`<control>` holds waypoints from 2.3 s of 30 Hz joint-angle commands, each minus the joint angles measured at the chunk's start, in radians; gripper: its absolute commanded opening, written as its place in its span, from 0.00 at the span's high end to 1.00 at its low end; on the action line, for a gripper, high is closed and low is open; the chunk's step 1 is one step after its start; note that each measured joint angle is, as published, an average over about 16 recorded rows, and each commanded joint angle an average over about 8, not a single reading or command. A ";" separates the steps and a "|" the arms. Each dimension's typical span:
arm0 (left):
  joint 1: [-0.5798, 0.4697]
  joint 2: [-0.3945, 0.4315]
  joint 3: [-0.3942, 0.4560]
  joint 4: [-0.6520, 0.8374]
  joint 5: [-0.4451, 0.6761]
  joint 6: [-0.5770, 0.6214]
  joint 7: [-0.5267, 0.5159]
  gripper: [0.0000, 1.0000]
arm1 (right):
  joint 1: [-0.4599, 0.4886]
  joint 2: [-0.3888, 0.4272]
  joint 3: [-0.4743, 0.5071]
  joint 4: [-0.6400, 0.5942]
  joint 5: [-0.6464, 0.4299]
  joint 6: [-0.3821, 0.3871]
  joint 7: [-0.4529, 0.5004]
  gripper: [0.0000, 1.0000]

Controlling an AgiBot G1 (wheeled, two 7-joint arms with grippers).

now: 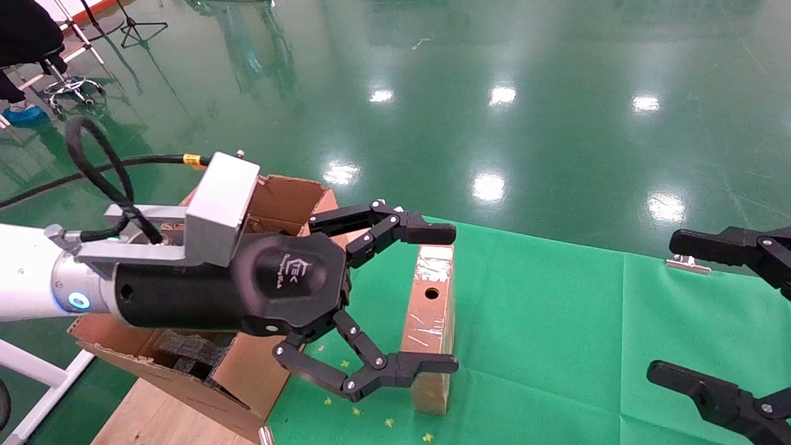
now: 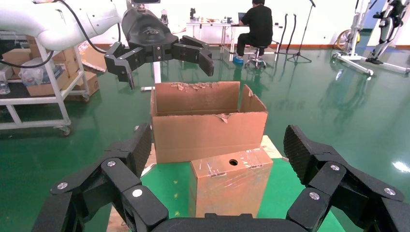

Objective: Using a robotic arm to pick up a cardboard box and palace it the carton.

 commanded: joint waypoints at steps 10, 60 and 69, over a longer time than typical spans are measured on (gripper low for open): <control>0.000 0.000 0.000 0.000 0.000 0.000 0.000 0.00 | 0.000 0.000 0.000 0.000 0.000 0.000 0.000 0.00; -0.529 0.134 0.345 -0.059 0.740 0.041 -0.740 0.00 | 0.000 0.000 0.000 0.000 0.000 0.000 0.000 1.00; -0.712 0.286 0.594 -0.009 0.948 0.095 -1.212 0.00 | 0.000 0.000 0.000 0.000 0.000 0.000 0.000 1.00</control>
